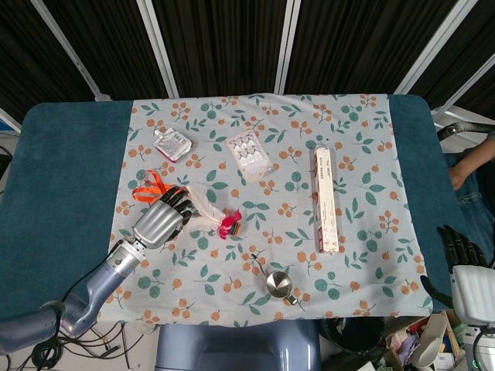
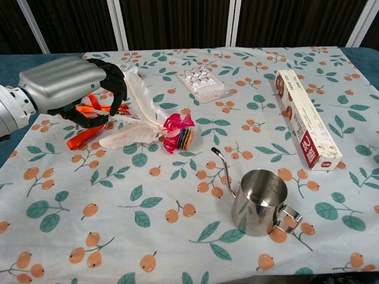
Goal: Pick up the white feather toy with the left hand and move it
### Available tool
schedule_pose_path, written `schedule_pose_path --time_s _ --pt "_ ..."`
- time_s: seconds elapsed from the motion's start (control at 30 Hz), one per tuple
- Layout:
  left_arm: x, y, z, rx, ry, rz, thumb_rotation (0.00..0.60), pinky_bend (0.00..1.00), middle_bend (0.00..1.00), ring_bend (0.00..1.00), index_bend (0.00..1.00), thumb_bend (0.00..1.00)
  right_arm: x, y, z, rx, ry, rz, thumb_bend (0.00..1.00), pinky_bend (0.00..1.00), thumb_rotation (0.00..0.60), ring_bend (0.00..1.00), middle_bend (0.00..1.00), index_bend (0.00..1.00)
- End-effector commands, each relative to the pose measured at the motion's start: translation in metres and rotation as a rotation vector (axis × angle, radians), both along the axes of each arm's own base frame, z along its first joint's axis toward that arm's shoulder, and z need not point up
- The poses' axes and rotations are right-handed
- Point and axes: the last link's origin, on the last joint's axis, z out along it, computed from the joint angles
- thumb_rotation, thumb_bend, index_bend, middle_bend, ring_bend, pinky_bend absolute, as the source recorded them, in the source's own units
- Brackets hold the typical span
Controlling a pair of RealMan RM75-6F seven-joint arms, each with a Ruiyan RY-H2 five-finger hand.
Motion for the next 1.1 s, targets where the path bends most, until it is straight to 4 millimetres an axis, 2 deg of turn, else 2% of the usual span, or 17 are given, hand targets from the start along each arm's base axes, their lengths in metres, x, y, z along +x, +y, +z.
schedule_pose_path --time_s 0.03,1.1 --pt "0.0001 -0.0001 -0.0001 0.0 0.0 0.0 0.6 0.16 0.33 0.14 0.59 0.44 0.0 0.0 0.0 0.0 0.0 0.0 0.16 0.16 0.6 0.1 0.06 0.04" --pt "0.0023 0.0013 0.0002 0.003 0.015 -0.003 0.6 0.16 0.33 0.14 0.59 0.44 0.0004 0.0005 -0.0003 0.001 0.002 0.003 0.16 0.16 0.6 0.1 0.06 0.04"
